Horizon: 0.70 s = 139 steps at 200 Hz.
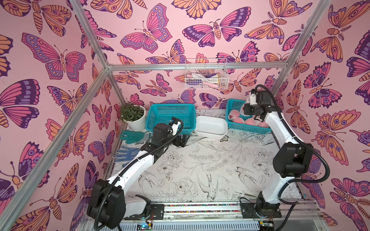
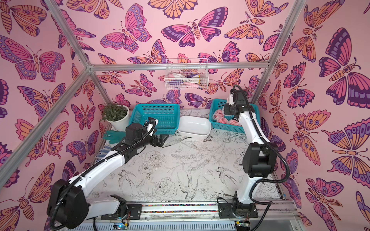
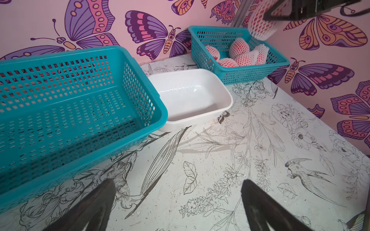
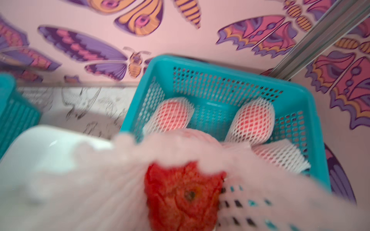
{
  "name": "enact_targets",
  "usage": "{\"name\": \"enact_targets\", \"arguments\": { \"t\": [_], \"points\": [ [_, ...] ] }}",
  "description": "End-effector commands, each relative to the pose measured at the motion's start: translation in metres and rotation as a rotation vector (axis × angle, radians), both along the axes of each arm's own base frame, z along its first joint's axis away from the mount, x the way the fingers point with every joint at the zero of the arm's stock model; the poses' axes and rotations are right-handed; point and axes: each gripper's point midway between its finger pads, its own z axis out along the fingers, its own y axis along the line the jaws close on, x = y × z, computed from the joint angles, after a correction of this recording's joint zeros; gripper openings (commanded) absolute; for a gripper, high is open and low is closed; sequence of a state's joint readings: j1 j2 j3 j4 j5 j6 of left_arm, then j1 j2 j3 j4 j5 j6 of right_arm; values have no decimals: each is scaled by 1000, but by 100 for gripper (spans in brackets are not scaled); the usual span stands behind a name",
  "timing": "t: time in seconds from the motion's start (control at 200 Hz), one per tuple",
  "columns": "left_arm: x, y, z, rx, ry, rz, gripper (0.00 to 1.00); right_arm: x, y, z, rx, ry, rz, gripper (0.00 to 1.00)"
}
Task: Remove foam nets from apples
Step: Pick up the apple from the basket, then place the apple at the center of the board.
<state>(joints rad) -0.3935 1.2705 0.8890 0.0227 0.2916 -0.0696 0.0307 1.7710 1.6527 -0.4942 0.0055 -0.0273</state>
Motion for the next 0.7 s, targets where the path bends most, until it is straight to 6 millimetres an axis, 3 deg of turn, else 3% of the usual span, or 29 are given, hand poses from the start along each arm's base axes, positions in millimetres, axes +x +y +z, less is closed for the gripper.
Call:
{"name": "enact_targets", "arguments": {
  "t": [0.0, 0.05, 0.06, 0.1, 0.336, 0.541, 0.691],
  "points": [
    [-11, 3, 8, -20, 2, 8, 100, -34, 34, 9, 7, -27, 101, 46],
    [-12, 5, 8, -21, 11, 22, 100, -51, 50, 2, 25, -15, 134, 45],
    [-13, 6, 8, -22, 15, 24, 100, -57, 52, 10, 29, -34, 141, 46],
    [-14, 8, 6, -22, 32, 38, 100, -71, 64, 8, 35, -39, 170, 45],
    [-23, 13, -5, -25, 144, 75, 100, -140, 143, -21, 46, -36, 392, 46],
    [-36, 14, -11, -34, 186, 71, 100, -169, 203, -67, 91, 7, 569, 46],
    [-42, 16, -22, -15, 208, 81, 100, -177, 230, -95, 89, 21, 650, 47]
  ]
}}
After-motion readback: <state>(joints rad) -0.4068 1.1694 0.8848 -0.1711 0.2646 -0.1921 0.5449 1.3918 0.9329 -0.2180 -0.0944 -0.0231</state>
